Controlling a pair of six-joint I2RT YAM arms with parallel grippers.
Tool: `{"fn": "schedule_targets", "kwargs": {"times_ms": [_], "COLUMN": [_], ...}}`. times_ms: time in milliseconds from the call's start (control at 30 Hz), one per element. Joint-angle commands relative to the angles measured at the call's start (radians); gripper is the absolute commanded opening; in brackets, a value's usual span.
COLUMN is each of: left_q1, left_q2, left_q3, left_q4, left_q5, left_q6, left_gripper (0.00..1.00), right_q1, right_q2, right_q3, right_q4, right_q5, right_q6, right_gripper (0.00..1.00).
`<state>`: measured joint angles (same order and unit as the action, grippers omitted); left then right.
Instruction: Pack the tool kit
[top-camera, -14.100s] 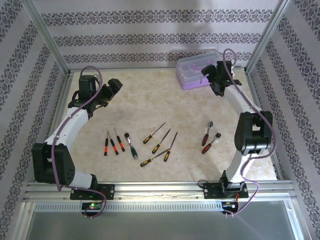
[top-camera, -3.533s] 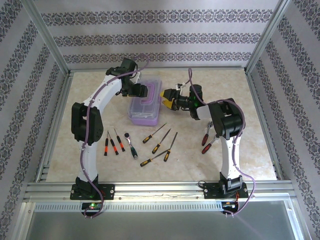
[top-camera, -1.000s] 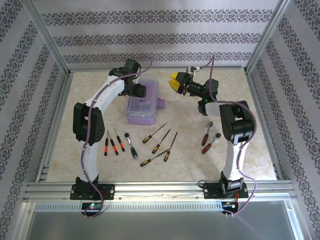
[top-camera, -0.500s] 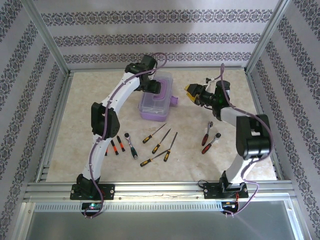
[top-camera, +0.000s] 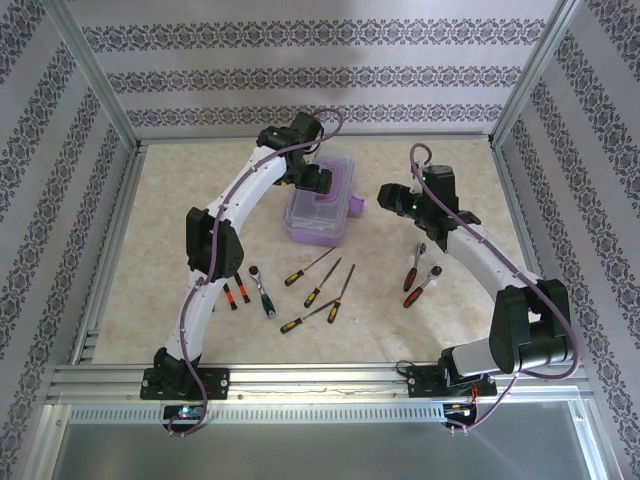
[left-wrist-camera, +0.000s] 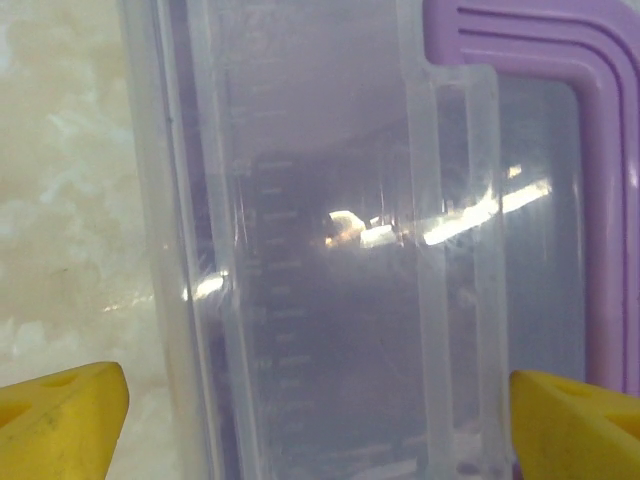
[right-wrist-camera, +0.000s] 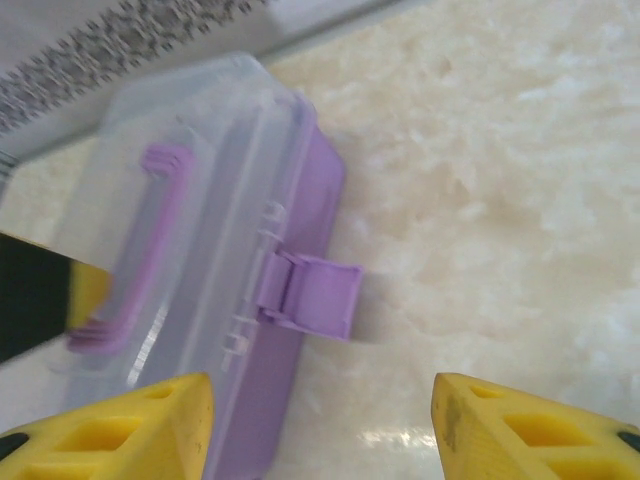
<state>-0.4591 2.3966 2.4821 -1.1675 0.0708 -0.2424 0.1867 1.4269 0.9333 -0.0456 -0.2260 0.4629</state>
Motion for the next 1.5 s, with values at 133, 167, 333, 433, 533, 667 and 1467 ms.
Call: {"fn": "schedule_targets", "kwargs": {"times_ms": [133,167,333,433,533,667,1467], "left_q1": [-0.008,-0.007,0.001,0.013,0.014,0.013,0.077], "left_q2": [-0.034,-0.013,0.056,0.084,0.111,0.125,-0.146], "left_q3": [0.102,0.126,0.181,0.178,0.175,0.156,-0.318], "left_q4": [-0.085,-0.095,-0.122,-0.125,-0.142,-0.155,0.313], "left_q5": [0.036,0.051,0.041,0.067,0.050,0.022,0.384], "left_q6": [0.017,0.016,0.018,0.020,0.031,0.043,-0.209], "left_gripper": [0.95,0.95,0.95,0.93,0.92,0.84,0.50], "right_q1": [0.058,0.062,0.067,0.068,0.067,0.068,0.022], "right_q2": [0.086,0.098,0.131,0.145,0.163,0.173,0.254], "right_q3": [0.016,0.024,0.040,0.045,0.051,0.055,0.118], "right_q4": [0.029,0.027,0.031,0.033,0.036,0.041,0.188], "right_q5": [-0.022,-0.035,-0.075,-0.095,-0.118,-0.140,-0.418], "right_q6": [-0.025,-0.022,-0.004,0.003,0.014,0.025,0.241], "right_gripper": [0.63,0.63,0.63,0.64,0.64,0.64,0.70]}}
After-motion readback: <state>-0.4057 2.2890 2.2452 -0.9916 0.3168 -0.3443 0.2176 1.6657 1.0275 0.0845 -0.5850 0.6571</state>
